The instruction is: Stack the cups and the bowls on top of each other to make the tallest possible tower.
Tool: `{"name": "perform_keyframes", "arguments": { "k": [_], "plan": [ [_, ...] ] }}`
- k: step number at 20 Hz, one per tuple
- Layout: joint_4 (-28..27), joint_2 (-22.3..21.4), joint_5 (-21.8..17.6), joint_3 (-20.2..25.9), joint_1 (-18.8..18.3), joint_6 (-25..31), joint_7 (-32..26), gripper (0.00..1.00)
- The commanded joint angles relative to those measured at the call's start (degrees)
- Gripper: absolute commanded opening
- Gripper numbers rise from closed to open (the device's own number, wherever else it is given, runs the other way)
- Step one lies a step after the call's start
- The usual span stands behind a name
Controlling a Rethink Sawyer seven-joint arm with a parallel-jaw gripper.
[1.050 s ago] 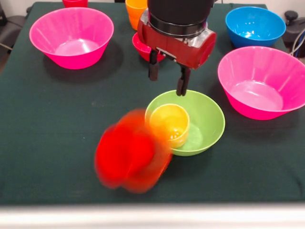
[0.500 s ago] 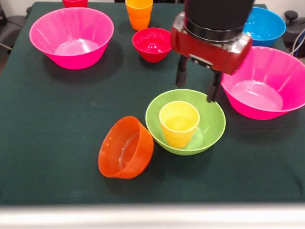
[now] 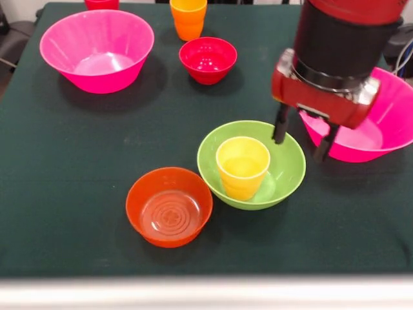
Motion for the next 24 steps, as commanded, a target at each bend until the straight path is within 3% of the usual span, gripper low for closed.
{"name": "perform_keyframes", "arguments": {
  "k": [1, 3, 10, 16, 19, 22, 23, 24],
  "plan": [
    [-8.98, 6.89, -1.00, 1.80, 2.55, 9.98, 6.11, 1.00],
    [-9.41, 7.37, -0.80, 1.58, 3.17, 9.86, 6.65, 1.00],
    [-22.41, 13.79, 1.16, -0.84, 5.51, 15.59, 9.96, 1.00],
    [-31.92, 19.51, 5.74, -5.72, 7.09, 19.14, 12.49, 1.00],
    [-35.08, 22.54, 11.00, -11.46, 7.71, 18.93, 13.82, 1.00],
    [-36.69, 26.62, 18.60, -18.51, 8.28, 14.59, 15.53, 1.00],
    [-36.47, 27.39, 19.02, -19.42, 7.84, 13.24, 15.11, 1.00],
    [-36.97, 28.45, 22.60, -22.77, 7.76, 12.72, 15.40, 1.00]
  ]
}}
